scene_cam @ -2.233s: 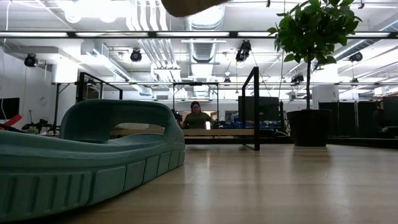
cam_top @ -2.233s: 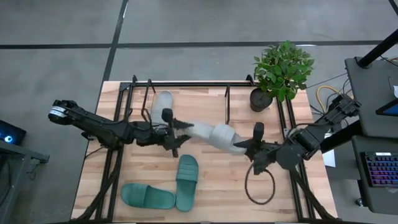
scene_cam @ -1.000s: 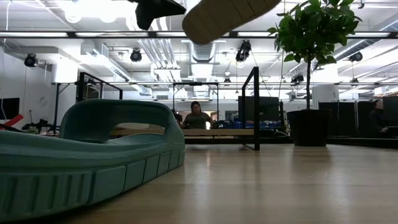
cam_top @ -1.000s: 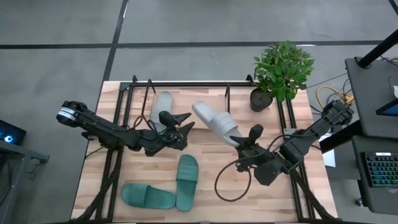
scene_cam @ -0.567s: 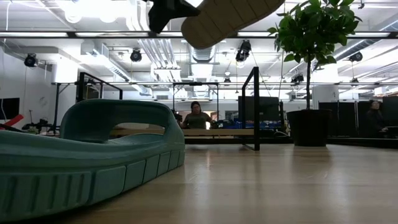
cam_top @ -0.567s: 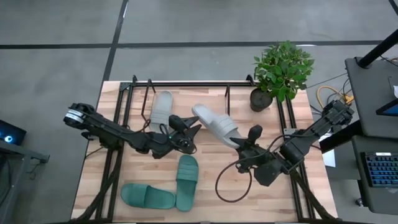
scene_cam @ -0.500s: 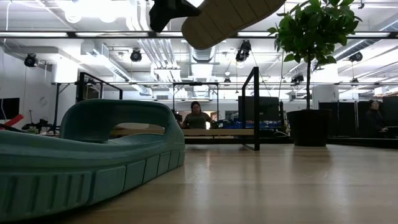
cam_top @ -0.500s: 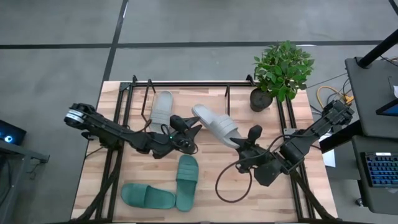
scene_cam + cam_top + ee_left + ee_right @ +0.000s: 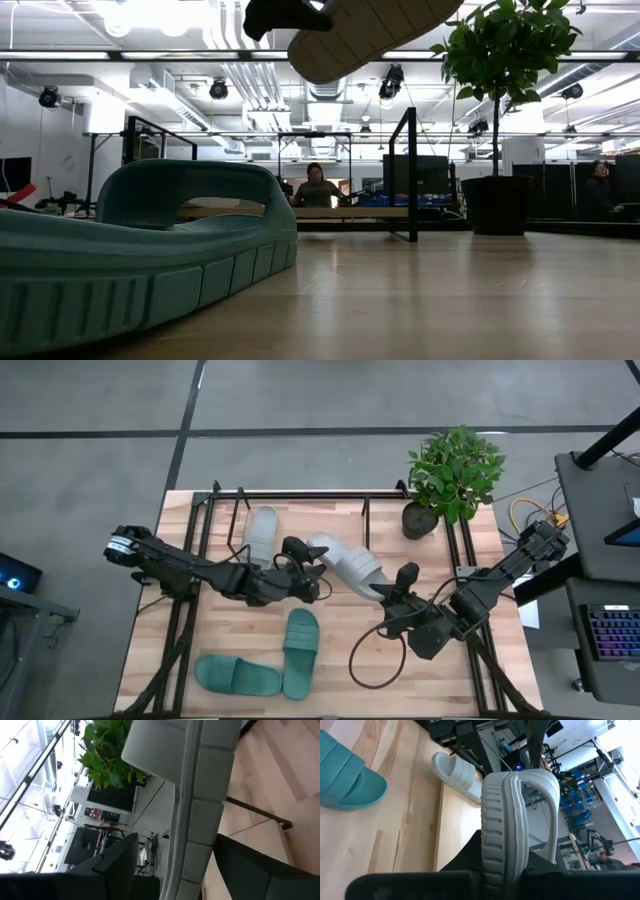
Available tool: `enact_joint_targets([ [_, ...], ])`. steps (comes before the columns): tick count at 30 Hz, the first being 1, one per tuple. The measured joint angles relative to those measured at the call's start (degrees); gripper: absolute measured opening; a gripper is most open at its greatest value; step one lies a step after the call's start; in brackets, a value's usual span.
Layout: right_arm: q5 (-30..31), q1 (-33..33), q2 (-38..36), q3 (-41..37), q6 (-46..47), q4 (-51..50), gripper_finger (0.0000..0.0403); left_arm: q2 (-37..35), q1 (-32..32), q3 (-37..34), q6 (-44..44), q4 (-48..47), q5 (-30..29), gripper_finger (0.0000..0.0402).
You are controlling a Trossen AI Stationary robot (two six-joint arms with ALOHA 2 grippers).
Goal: Pick and place slides into the shelf
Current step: Put the left grey slide on the shelf
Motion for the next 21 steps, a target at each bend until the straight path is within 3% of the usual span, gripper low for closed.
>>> enact_joint_targets([
  [14,0.16,0.0,0.0,0.02,-1.66,0.3,0.0026,0.17,0.98,0.04,-1.7,-1.01,1.21,0.0236],
  [21,0.21,0.0,0.0,0.04,-4.28,1.99,0.0026,0.17,1.16,0.01,-1.65,-1.0,1.23,0.0175],
])
